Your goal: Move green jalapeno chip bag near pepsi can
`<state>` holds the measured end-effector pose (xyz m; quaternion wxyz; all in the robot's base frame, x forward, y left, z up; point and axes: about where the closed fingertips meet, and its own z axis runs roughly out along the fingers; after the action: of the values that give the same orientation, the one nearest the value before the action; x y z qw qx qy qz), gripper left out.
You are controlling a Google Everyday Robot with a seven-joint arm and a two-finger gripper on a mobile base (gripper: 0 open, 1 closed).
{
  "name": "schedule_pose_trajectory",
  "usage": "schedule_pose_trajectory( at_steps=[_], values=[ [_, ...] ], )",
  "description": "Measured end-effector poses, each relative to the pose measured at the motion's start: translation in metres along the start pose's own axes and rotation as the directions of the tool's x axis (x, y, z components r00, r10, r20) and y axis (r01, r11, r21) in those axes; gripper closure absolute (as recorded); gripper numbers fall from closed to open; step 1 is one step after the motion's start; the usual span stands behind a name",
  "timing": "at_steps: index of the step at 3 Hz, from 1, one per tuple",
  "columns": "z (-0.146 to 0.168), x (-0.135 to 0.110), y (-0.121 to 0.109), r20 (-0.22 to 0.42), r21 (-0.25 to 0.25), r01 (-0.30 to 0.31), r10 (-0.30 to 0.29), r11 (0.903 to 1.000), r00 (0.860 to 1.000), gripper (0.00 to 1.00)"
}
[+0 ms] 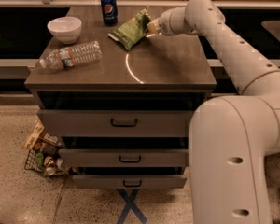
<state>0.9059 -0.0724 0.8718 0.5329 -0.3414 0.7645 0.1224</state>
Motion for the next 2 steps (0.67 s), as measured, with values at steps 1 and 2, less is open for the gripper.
schedule_pose_trajectory(
  at_steps=[1,2],
  values=[
    [0.025,-0.011,0.003,-0.009,0.033,-0.043,0.044,0.9985,0.999,0.75],
    [0.038,-0.017,0.006,-0.014,0.054,-0.073,0.074,0.9959,0.997,0.53]
  ],
)
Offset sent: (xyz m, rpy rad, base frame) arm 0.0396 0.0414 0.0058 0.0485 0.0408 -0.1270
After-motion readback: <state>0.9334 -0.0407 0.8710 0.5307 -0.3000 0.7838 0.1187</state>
